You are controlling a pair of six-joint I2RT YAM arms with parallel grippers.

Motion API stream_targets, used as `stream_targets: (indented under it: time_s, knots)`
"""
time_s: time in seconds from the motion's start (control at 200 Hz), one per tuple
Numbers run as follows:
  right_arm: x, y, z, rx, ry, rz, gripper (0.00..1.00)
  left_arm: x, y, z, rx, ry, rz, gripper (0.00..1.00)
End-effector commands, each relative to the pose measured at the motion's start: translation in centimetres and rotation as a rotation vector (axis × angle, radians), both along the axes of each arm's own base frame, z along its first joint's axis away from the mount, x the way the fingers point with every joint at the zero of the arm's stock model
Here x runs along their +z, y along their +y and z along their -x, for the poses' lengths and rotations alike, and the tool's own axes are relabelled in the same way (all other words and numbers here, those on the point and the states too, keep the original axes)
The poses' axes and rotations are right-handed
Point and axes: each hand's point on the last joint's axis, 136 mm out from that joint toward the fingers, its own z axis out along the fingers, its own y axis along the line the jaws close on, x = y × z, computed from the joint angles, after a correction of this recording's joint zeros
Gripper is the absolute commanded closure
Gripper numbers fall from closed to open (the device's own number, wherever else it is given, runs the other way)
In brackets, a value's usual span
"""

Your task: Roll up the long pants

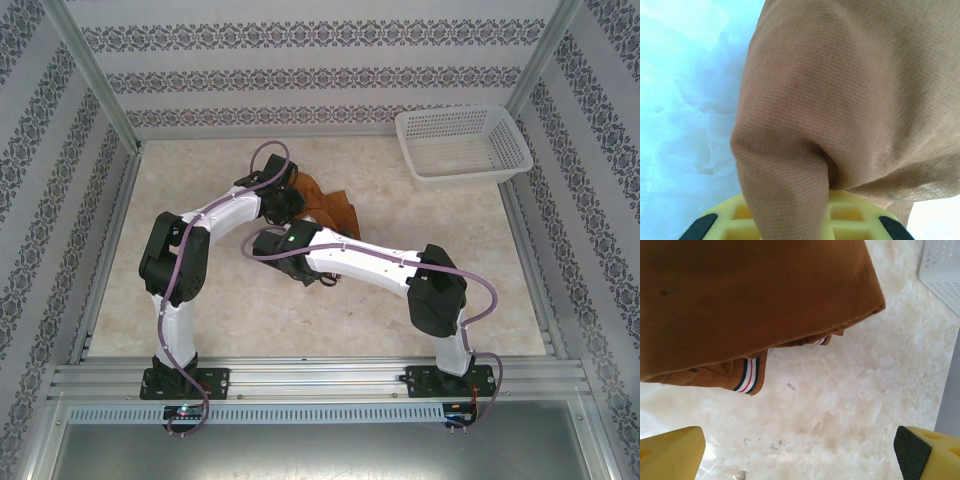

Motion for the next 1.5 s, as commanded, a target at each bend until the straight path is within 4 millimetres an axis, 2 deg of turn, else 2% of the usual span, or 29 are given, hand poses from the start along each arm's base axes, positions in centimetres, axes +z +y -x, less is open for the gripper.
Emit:
stream_targets:
  time_s: [0.0,0.23,0.36,0.485,0.58,0.709,0.809,1.004,1.174,1.254,1.379,1.494]
  knots:
    - [0.5,1.9,0.3,0.034,-0.014,0.019,0.02,0.1,0.5,0.0,0.018,0.024,-0.006,1.0]
    - [-0.1,5.7,0.8,0.136,-0.007,0.056,0.02,0.2,0.2,-0.1,0.014,0.029,0.003,1.0]
    - [-0.4,4.9,-1.0,0.164,-0.039,0.167,0.02,0.3,0.2,0.0,0.013,0.029,0.004,1.0]
    - [-1.4,3.6,-3.7,0.198,-0.067,0.282,0.02,0.2,0.1,0.2,0.012,0.038,0.018,1.0]
    - [-1.3,2.6,-5.8,0.217,-0.098,0.362,0.02,0.2,0.1,0.5,0.011,0.041,0.025,1.0]
    - [-0.7,2.8,-8.4,0.252,-0.159,0.401,0.02,0.0,0.1,1.0,0.012,0.047,0.041,1.0]
    - [-1.3,3.0,-10.0,0.252,-0.149,0.383,0.02,-0.1,0.0,1.3,0.013,0.054,0.051,1.0]
    - [-2.7,5.1,-10.7,0.252,-0.101,0.287,0.02,-0.4,-0.1,1.6,0.019,0.063,0.06,1.0]
    - [-6.4,4.9,-11.4,0.239,-0.002,0.271,0.03,-0.1,-0.6,1.7,0.028,0.056,0.117,1.0]
    - [-8.3,4.6,-11.3,0.229,0.072,0.229,0.12,0.4,-1.0,1.9,0.026,0.052,0.151,1.0]
    - [-10.2,3.9,-10.9,0.204,0.166,0.125,0.45,1.8,-0.9,2.2,0.025,0.027,0.166,1.0]
    - [-10.8,3.1,-10.7,0.188,0.208,0.063,0.65,3.4,-0.6,2.3,0.028,-0.007,0.176,1.0]
